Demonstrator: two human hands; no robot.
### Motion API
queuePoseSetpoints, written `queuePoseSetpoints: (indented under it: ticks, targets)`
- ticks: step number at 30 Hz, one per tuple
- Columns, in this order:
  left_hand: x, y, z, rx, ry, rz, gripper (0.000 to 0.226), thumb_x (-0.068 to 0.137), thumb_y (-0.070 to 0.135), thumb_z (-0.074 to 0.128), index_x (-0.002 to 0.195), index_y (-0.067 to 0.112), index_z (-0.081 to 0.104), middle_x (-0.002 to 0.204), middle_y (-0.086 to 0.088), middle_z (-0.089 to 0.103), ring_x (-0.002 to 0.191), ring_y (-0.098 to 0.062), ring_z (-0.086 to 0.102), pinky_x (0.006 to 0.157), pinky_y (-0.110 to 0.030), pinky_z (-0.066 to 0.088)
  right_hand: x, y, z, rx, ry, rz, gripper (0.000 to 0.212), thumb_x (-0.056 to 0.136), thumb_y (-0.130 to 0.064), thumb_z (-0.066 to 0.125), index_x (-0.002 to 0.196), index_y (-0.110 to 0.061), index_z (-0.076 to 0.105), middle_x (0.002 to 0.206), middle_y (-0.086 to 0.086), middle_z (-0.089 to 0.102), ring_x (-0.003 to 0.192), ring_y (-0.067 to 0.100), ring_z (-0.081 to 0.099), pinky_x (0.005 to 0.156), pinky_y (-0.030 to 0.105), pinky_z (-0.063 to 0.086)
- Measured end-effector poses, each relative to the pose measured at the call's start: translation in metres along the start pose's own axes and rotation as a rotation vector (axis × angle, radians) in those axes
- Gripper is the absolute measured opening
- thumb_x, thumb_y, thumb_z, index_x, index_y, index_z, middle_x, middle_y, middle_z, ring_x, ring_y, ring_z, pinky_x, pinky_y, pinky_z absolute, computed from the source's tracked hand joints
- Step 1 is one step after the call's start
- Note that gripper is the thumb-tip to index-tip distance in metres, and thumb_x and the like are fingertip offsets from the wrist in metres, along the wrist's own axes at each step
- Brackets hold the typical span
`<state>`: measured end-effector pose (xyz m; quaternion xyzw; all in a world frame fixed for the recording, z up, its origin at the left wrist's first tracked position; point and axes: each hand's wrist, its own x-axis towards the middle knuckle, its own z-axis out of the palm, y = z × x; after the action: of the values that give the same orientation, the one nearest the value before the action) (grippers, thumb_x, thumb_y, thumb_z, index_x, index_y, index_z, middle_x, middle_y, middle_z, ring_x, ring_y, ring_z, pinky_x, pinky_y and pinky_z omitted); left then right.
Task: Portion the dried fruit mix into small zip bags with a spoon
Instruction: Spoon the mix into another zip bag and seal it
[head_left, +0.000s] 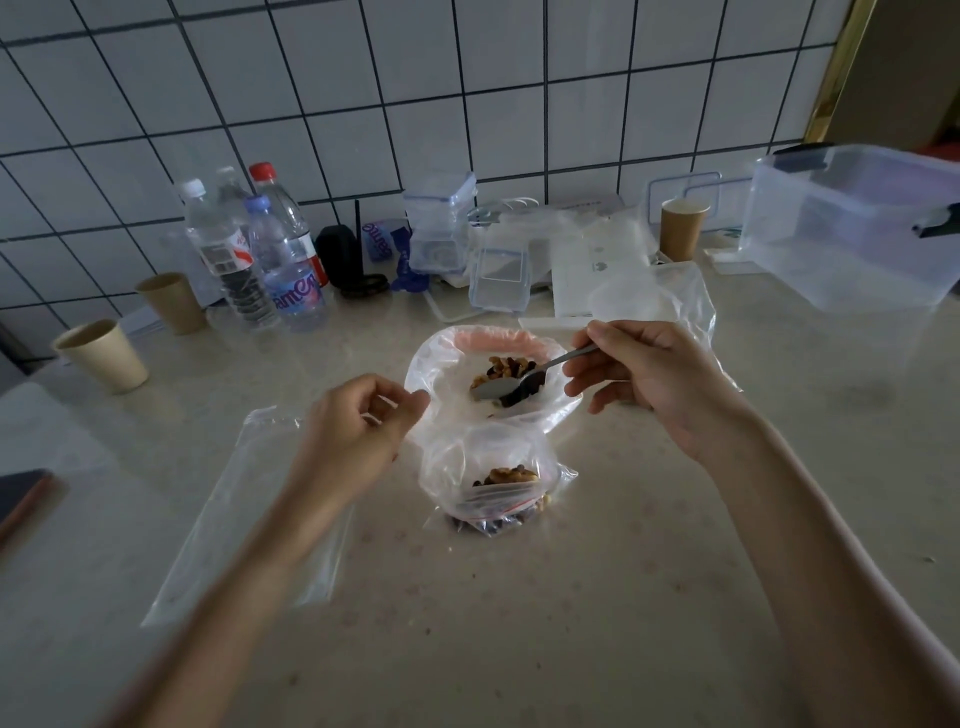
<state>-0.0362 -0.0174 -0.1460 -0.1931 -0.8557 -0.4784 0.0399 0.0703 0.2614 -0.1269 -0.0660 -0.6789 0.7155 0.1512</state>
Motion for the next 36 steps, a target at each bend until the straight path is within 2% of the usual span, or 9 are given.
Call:
queuePoseSetpoints:
  ticks: [3, 6, 10, 14, 17, 23, 27, 30, 36]
  targets:
    - [0.017, -0.003, 0.01, 0.09, 0.149, -0.01, 0.053, 0.082, 0.05, 0.082, 0.115, 0.017, 0.056, 0.094, 0.006, 0.065, 0.079, -0.01, 0.065, 0.075, -0.034, 0.053, 0.002, 0.006, 0.005, -0.026, 0.058, 0.02, 0.028, 0.108, -0.023, 0.054, 0.101, -0.001, 0.07, 0.089, 0.018, 0.079, 0.078, 0.031, 0.078, 0.055, 0.03, 0.059]
    - [0.031, -0.005, 0.028, 0.105, 0.117, -0.067, 0.072, 0.081, 0.056, 0.081, 0.133, 0.016, 0.052, 0.111, 0.007, 0.061, 0.091, -0.012, 0.064, 0.076, -0.031, 0.051, 0.003, 0.011, 0.008, -0.072, 0.079, 0.043, 0.03, 0.108, -0.025, 0.055, 0.103, 0.001, 0.069, 0.088, 0.016, 0.079, 0.08, 0.031, 0.079, 0.054, 0.029, 0.059]
    - [0.046, -0.005, 0.043, 0.125, -0.057, -0.127, 0.047, 0.082, 0.057, 0.076, 0.11, 0.021, 0.066, 0.095, 0.009, 0.07, 0.082, -0.009, 0.068, 0.066, -0.033, 0.056, 0.003, 0.017, 0.015, -0.109, 0.082, 0.066, 0.028, 0.106, -0.025, 0.059, 0.1, 0.0, 0.07, 0.088, 0.013, 0.08, 0.082, 0.029, 0.079, 0.056, 0.029, 0.061]
    - [0.046, -0.008, 0.052, 0.015, -0.063, -0.127, 0.015, 0.083, 0.037, 0.072, 0.087, 0.023, 0.074, 0.073, 0.001, 0.076, 0.068, -0.018, 0.074, 0.056, -0.027, 0.059, 0.004, 0.023, 0.019, -0.17, 0.057, 0.049, 0.015, 0.101, -0.015, 0.067, 0.101, -0.002, 0.074, 0.09, 0.009, 0.081, 0.083, 0.024, 0.08, 0.06, 0.03, 0.063]
    - [0.044, -0.008, 0.055, -0.112, -0.069, -0.147, 0.013, 0.08, 0.031, 0.069, 0.078, 0.019, 0.074, 0.067, 0.003, 0.075, 0.057, -0.012, 0.07, 0.052, -0.028, 0.055, 0.005, 0.029, 0.025, -0.165, 0.097, 0.045, 0.012, 0.101, -0.007, 0.064, 0.101, -0.001, 0.074, 0.089, 0.01, 0.081, 0.081, 0.024, 0.08, 0.057, 0.028, 0.062]
    - [0.041, -0.003, 0.054, -0.239, -0.104, -0.128, 0.01, 0.081, 0.028, 0.07, 0.077, 0.019, 0.07, 0.065, 0.001, 0.068, 0.057, -0.019, 0.062, 0.053, -0.036, 0.052, 0.007, 0.036, 0.036, -0.171, 0.2, 0.003, 0.014, 0.101, -0.004, 0.063, 0.093, -0.009, 0.074, 0.083, 0.006, 0.081, 0.075, 0.023, 0.079, 0.052, 0.029, 0.06]
    - [0.041, -0.001, 0.053, -0.22, -0.065, -0.107, 0.01, 0.083, 0.03, 0.072, 0.087, 0.022, 0.075, 0.082, -0.009, 0.076, 0.08, -0.037, 0.072, 0.065, -0.049, 0.061, 0.007, 0.038, 0.037, -0.19, 0.257, -0.013, 0.012, 0.101, -0.005, 0.063, 0.096, -0.006, 0.074, 0.081, 0.005, 0.08, 0.074, 0.022, 0.079, 0.053, 0.032, 0.062]
    - [0.042, -0.001, 0.053, -0.195, -0.047, -0.116, 0.009, 0.084, 0.03, 0.073, 0.086, 0.022, 0.075, 0.08, -0.006, 0.076, 0.079, -0.036, 0.072, 0.067, -0.051, 0.062, 0.007, 0.037, 0.038, -0.243, 0.288, -0.063, 0.012, 0.101, -0.007, 0.064, 0.097, -0.006, 0.074, 0.081, 0.005, 0.08, 0.072, 0.019, 0.079, 0.054, 0.035, 0.063]
    - [0.044, -0.005, 0.055, -0.137, -0.046, -0.118, 0.009, 0.093, 0.032, 0.066, 0.096, 0.029, 0.074, 0.082, 0.003, 0.076, 0.076, -0.02, 0.074, 0.063, -0.037, 0.061, 0.005, 0.039, 0.043, -0.388, 0.287, -0.124, 0.014, 0.101, -0.009, 0.063, 0.098, -0.009, 0.076, 0.086, 0.001, 0.08, 0.07, 0.015, 0.078, 0.06, 0.039, 0.064]
